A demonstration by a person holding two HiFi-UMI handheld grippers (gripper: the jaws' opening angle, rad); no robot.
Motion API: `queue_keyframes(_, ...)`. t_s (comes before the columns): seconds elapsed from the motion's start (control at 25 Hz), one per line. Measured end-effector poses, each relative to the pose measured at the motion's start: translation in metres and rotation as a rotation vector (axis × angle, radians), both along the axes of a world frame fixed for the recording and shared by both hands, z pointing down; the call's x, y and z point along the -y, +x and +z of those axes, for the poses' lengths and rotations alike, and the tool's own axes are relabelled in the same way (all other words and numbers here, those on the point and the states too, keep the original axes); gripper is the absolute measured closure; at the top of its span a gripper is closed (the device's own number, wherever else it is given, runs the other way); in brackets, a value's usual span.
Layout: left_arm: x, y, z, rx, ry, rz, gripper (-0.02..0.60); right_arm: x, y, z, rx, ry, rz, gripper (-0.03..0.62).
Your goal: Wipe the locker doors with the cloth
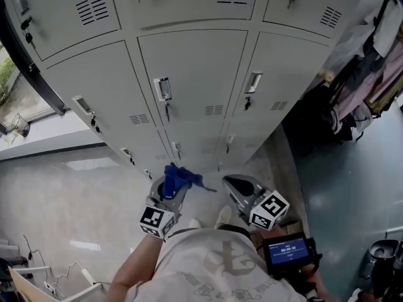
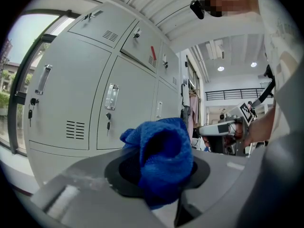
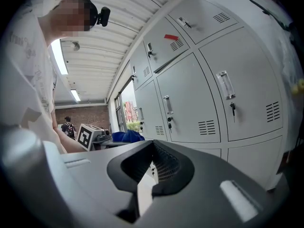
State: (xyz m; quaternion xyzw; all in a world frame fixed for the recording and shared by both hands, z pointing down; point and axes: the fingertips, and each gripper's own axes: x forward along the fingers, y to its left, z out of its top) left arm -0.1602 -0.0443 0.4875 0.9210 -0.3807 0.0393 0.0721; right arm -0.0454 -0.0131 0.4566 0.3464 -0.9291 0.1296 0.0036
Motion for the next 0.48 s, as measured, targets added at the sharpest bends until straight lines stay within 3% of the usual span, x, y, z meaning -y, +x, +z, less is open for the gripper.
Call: queue_keyframes(0.48, -0.021, 0.001, 0.002, -0.005, -0.006, 0.041, 0.437, -0.019, -0.006, 0.001, -0.004, -0.002, 0.017, 0.591)
